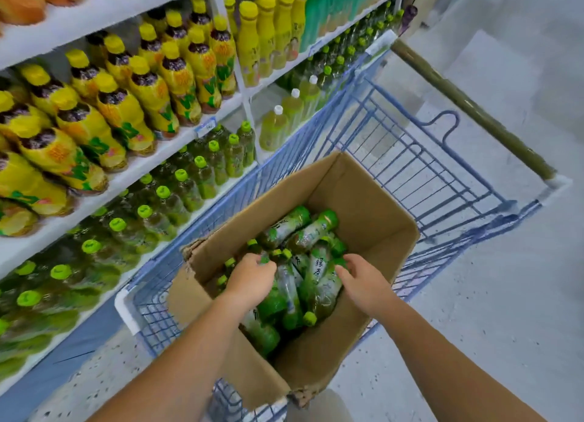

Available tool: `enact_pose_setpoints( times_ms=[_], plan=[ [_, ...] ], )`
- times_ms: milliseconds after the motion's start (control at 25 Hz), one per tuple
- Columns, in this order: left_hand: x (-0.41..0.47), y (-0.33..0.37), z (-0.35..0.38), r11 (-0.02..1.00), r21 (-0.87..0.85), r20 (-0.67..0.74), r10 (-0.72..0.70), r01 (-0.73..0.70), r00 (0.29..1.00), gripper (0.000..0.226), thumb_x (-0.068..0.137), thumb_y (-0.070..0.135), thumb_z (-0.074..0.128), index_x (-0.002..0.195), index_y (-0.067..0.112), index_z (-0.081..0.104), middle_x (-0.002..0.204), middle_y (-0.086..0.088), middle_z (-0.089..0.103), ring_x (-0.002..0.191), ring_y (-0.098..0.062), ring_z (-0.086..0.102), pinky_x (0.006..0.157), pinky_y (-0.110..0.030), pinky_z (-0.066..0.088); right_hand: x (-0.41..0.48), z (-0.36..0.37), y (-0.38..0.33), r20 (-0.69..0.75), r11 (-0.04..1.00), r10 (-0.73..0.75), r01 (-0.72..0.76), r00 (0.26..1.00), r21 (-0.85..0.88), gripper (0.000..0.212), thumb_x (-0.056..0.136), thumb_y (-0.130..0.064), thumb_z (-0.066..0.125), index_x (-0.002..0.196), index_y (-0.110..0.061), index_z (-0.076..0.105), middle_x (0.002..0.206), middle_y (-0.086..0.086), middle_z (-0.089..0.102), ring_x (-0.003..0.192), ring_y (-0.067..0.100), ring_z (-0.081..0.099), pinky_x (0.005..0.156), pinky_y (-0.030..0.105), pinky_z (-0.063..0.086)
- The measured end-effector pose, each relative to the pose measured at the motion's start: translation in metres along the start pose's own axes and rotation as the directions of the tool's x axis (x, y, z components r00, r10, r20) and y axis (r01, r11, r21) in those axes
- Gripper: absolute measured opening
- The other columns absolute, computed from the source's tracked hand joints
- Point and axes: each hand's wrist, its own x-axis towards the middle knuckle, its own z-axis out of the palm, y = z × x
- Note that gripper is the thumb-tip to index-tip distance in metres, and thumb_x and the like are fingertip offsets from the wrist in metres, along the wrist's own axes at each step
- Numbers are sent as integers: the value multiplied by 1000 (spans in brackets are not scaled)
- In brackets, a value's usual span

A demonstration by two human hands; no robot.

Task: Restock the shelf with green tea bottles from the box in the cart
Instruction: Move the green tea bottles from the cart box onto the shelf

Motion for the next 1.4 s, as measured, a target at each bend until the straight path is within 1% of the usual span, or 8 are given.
enact_pose_setpoints(
  times_ms=[80,160,280,520,880,1120,1280,1400],
  plan=[
    [31,-5,14,993,110,35,-46,42,998,57,99,36,48,143,0,42,120,-20,60,86,-23,60,55,-33,39,42,6,11,31,989,-47,51,998,-141,56,99,-43,50,145,-12,46,139,7,54,124,24,53,100,35,43],
    [60,-9,29,977,203,70,-89,73,994,54,98,37,50,140,3,43,113,-14,59,91,-22,61,55,-34,42,83,8,18,70,959,-89,105,994,-263,45,97,-39,52,131,-8,53,125,11,57,114,28,56,95,40,46],
    [100,-16,52,945,309,39,-125,106,991,49,98,35,53,131,-1,52,122,-24,61,108,-38,65,80,-45,55,142,11,23,136,884,-136,182,981,-431,39,97,-38,52,122,-9,53,115,12,54,112,32,54,93,39,45],
    [155,-29,82,838,457,-80,-297,300,951,94,91,40,70,153,-3,15,154,-23,30,137,-38,41,109,-42,42,231,30,23,181,723,-252,309,951,-618,53,93,-29,58,139,-6,45,131,16,48,124,35,47,104,43,42],
    [190,-59,100,853,199,-205,-446,483,871,111,79,44,82,148,0,6,146,-16,49,127,-35,53,98,-37,46,295,49,34,355,350,-426,513,832,-784,73,77,-25,72,141,-23,37,141,2,43,135,28,33,120,43,21],
    [186,-67,104,877,129,-211,-433,464,877,111,76,42,82,147,7,3,143,-16,49,127,-36,52,101,-38,47,309,40,20,489,182,-388,584,782,-791,61,71,-38,70,128,-25,51,129,0,47,125,26,38,102,38,37],
    [180,-65,100,883,45,-186,-453,468,872,101,76,43,82,140,7,12,135,-13,51,113,-31,54,88,-33,46,286,23,-2,459,368,-179,492,870,-789,39,61,-40,65,94,-21,60,93,-4,58,86,18,61,67,28,48],
    [168,-54,104,881,-121,-186,-472,457,861,96,75,43,82,138,8,18,132,-11,49,106,-28,50,83,-31,41,254,6,9,455,807,8,263,890,-528,40,49,-41,66,82,-18,65,83,1,68,75,19,66,61,31,55]
  ],
)
